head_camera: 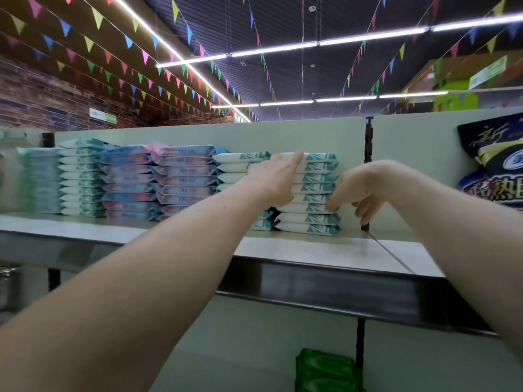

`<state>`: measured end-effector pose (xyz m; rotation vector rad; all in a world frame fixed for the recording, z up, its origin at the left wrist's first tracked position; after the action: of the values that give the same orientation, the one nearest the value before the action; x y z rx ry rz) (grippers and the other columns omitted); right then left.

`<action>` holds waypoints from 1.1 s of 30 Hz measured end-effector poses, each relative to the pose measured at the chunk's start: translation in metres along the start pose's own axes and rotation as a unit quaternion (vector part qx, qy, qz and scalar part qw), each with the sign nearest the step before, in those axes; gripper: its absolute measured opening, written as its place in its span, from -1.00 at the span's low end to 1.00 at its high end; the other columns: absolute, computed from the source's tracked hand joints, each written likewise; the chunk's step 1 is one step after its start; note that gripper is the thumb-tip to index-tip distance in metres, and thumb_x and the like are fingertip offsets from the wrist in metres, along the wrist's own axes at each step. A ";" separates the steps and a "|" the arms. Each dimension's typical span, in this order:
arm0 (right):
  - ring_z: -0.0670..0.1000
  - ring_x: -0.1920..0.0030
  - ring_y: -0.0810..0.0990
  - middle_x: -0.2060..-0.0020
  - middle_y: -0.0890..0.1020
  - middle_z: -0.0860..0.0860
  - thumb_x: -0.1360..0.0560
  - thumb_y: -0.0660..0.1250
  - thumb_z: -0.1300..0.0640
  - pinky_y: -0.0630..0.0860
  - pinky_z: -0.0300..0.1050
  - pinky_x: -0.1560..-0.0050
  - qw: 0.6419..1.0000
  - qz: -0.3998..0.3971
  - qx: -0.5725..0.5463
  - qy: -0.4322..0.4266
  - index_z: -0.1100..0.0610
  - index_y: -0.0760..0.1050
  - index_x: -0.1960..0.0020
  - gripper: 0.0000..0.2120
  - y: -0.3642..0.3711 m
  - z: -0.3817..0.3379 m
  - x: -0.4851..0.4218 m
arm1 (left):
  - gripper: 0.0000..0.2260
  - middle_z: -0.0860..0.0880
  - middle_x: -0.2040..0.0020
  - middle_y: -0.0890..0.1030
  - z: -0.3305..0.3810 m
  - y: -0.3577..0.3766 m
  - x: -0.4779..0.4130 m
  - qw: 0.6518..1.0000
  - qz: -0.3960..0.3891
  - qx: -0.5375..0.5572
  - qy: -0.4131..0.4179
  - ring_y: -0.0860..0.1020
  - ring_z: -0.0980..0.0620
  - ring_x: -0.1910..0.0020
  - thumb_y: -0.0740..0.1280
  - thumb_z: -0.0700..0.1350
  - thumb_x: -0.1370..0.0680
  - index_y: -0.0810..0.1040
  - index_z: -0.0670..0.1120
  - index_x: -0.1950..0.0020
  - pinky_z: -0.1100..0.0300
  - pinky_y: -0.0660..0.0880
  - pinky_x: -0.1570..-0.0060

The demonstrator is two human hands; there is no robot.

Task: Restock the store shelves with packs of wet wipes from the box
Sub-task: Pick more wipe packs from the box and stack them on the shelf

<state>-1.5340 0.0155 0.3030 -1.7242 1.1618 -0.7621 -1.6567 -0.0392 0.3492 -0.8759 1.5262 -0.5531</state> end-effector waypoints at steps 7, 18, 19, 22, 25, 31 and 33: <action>0.03 0.07 0.68 0.09 0.70 0.08 -0.58 0.27 0.08 0.62 0.02 -0.02 0.988 0.028 0.141 -0.063 0.16 0.45 -0.31 -0.67 -0.007 -0.038 0.029 | -0.62 -0.10 -0.12 0.48 -0.046 0.004 0.020 0.996 -0.059 -0.008 -0.062 0.49 -0.10 -0.02 0.31 -0.18 -0.52 0.31 -0.10 -0.30 0.05 0.46 0.10; 0.09 -0.13 0.59 -0.25 0.50 0.09 -0.60 0.17 0.13 0.56 -0.03 -0.14 0.958 0.063 0.254 -0.118 0.04 0.26 -0.48 -0.55 0.019 -0.078 0.038 | -0.30 -0.17 -0.42 0.29 -0.049 0.026 0.037 0.984 -0.158 0.032 -0.071 0.39 -0.20 -0.31 0.36 -0.16 -0.50 0.06 -0.09 -0.54 -0.09 0.43 -0.26; 0.09 -0.12 0.59 -0.23 0.51 0.08 -0.60 0.17 0.12 0.56 -0.01 -0.14 0.958 0.063 0.253 -0.120 0.04 0.28 -0.47 -0.57 0.021 -0.081 0.041 | -0.34 -0.17 -0.39 0.32 -0.049 0.024 0.041 0.984 -0.161 0.034 -0.070 0.41 -0.19 -0.29 0.37 -0.15 -0.50 0.12 -0.10 -0.51 -0.08 0.44 -0.26; 0.08 -0.11 0.57 -0.22 0.51 0.09 -0.60 0.17 0.12 0.57 0.02 -0.14 0.960 0.068 0.234 -0.137 0.03 0.32 -0.44 -0.60 0.024 -0.093 0.050 | -0.45 -0.15 -0.36 0.40 -0.051 0.011 0.054 0.986 -0.150 0.032 -0.064 0.43 -0.15 -0.27 0.36 -0.15 -0.52 0.24 -0.11 -0.45 -0.03 0.42 -0.27; 0.03 -0.01 0.58 -0.07 0.54 0.05 -0.60 0.18 0.12 0.58 0.02 -0.11 0.964 0.064 0.210 -0.152 0.05 0.38 -0.39 -0.64 0.032 -0.105 0.058 | -0.61 -0.12 -0.34 0.45 -0.050 -0.007 0.072 0.989 -0.135 0.047 -0.041 0.43 -0.11 -0.28 0.30 -0.13 -0.58 0.36 -0.14 -0.39 0.09 0.36 -0.24; 0.04 -0.03 0.61 -0.01 0.61 0.04 -0.58 0.21 0.08 0.59 0.00 -0.11 0.962 0.065 0.185 -0.192 0.11 0.49 -0.27 -0.71 0.053 -0.141 0.081 | -0.66 -0.08 -0.16 0.54 -0.089 -0.019 0.105 0.988 -0.129 0.019 -0.081 0.49 -0.08 -0.06 0.32 -0.13 -0.52 0.46 -0.13 -0.29 0.10 0.46 -0.02; 0.07 -0.08 0.60 -0.09 0.61 0.05 -0.58 0.24 0.05 0.56 0.01 -0.15 0.959 0.073 0.182 -0.205 0.10 0.52 -0.25 -0.72 0.060 -0.155 0.090 | -0.75 -0.06 -0.01 0.54 -0.101 -0.028 0.116 0.988 -0.123 0.011 -0.087 0.49 -0.07 0.05 0.30 -0.15 -0.52 0.50 -0.13 -0.19 0.12 0.44 0.11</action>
<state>-1.6550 -0.1298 0.3127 -1.3854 0.7941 -0.4614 -1.7473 -0.1616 0.3150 -1.0751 1.2593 -0.6528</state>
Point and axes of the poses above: each hand's wrist, its own x-axis away from the middle knuckle, its own y-axis out of the palm, z = x × y, the point moved 10 cm from there along -x, towards the middle knuckle
